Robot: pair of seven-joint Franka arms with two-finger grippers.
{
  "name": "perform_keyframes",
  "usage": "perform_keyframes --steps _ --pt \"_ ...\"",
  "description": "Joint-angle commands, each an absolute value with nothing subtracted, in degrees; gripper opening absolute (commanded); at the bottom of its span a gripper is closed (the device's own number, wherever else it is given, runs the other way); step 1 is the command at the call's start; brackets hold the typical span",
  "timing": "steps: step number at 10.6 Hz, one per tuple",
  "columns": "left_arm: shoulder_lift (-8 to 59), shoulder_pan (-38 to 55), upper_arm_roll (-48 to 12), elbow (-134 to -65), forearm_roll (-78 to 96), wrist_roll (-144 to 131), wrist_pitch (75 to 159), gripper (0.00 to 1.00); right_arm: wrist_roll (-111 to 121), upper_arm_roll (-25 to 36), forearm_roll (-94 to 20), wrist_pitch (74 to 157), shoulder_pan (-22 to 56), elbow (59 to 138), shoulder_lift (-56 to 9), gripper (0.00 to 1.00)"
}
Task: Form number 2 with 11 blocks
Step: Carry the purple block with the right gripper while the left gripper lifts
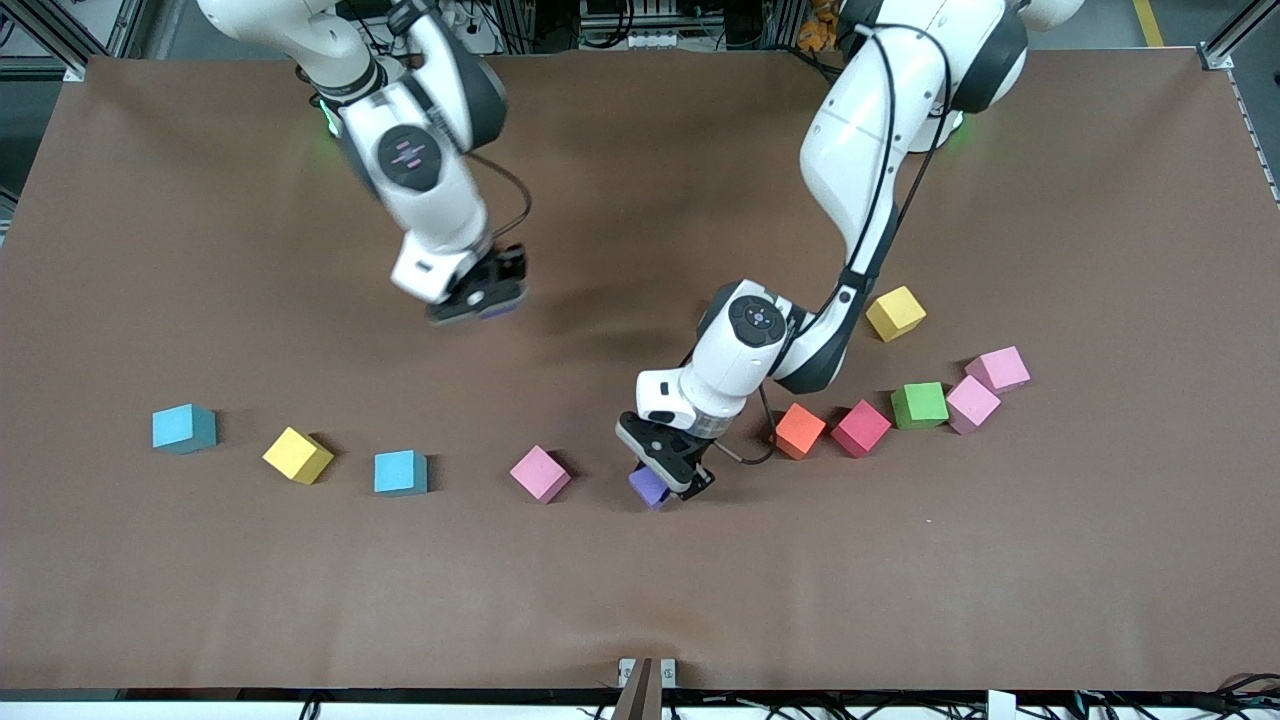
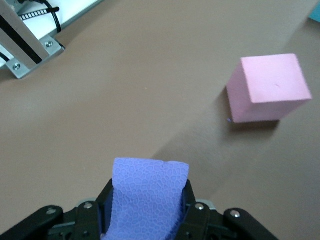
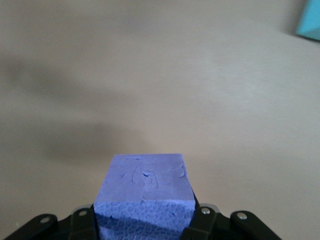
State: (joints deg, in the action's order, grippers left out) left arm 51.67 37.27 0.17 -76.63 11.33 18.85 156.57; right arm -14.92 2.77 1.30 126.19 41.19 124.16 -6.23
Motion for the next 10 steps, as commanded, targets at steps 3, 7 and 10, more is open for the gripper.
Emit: perform_keyframes --steps 3,7,10 --pt "26.9 31.2 -9.0 -108.8 12.5 20.0 154.7 0.21 -14.2 3.1 6.1 128.4 52.7 131.2 -0.6 0.57" --pt "14.5 25.1 -12.7 -122.3 12.4 20.3 151.4 0.22 -12.7 2.3 6.2 131.9 62.5 134.1 -1.2 0.57" --pt "8.0 17.7 -12.5 -121.8 12.1 20.8 137.6 0.22 -12.3 -0.2 10.8 137.7 65.5 133.9 -6.0 0.57"
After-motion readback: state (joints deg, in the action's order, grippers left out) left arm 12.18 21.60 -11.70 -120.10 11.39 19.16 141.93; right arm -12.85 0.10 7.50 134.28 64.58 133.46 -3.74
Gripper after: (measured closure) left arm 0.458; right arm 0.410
